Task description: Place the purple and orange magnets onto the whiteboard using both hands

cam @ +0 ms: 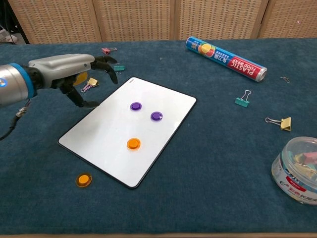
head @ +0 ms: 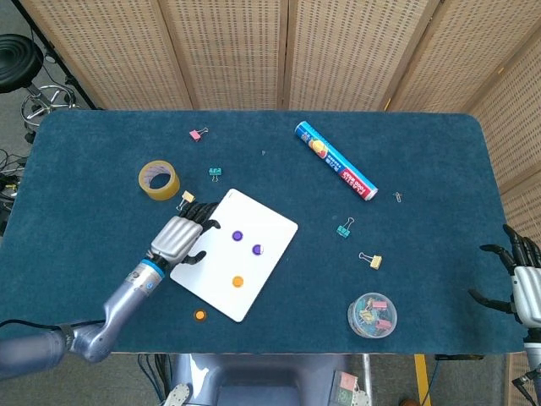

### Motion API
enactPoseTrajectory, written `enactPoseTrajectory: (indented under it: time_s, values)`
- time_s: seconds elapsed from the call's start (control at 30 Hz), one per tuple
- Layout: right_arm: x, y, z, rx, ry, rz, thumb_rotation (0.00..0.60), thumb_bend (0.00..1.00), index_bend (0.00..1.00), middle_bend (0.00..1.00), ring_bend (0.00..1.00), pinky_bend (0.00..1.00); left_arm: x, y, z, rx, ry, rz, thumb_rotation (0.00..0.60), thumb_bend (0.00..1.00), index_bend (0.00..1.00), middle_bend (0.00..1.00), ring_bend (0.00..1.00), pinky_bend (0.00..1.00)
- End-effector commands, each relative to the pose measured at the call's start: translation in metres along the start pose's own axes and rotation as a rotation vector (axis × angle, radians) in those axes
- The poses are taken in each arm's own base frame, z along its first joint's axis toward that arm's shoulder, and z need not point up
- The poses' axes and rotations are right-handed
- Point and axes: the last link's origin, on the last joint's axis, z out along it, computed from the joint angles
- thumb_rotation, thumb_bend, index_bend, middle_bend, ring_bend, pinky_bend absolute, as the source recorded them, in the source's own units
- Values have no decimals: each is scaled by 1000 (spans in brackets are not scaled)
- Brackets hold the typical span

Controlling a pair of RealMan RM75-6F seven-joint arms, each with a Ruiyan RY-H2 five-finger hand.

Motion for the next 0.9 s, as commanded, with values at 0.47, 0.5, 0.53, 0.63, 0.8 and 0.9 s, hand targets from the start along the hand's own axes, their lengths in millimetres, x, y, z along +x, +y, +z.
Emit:
enactPoseTrajectory:
  time_s: [0.47, 0.5, 0.53, 0.63, 0.8, 0.9]
  values:
    - [-1, -2, -1, 0, 4, -10, 600, 0, 273, 0, 0, 0, -29, -10, -113, -195, -125, 65, 600, 311, 316, 0, 0, 0]
    - [-1, -2, -1, -1, 3, -9, 600, 0, 273, 0, 0, 0, -34, -7, -119, -202, -145, 70, 600, 312, 316, 0, 0, 0]
    - [-1, -2, -2, -1, 3, -9, 600, 0, 273, 0, 0, 0, -36, -6, -121, -203, -151, 73, 600, 311, 316, 0, 0, 0]
    - [0, -3, -2, 0, 5, -8, 600, 0, 274, 0, 0, 0, -40, -4, -125, -201, -165, 92, 600, 311, 316, 0, 0, 0]
    - [1, -2, -2, -2, 6, -5, 600, 0, 274, 0, 0, 0, -47, 1, -126, -199, -183, 113, 600, 310, 316, 0, 0, 0]
    - [1, -2, -2, -2, 6, -4, 600, 0, 273, 0, 0, 0, -50, 3, -124, -198, -185, 118, 600, 310, 316, 0, 0, 0]
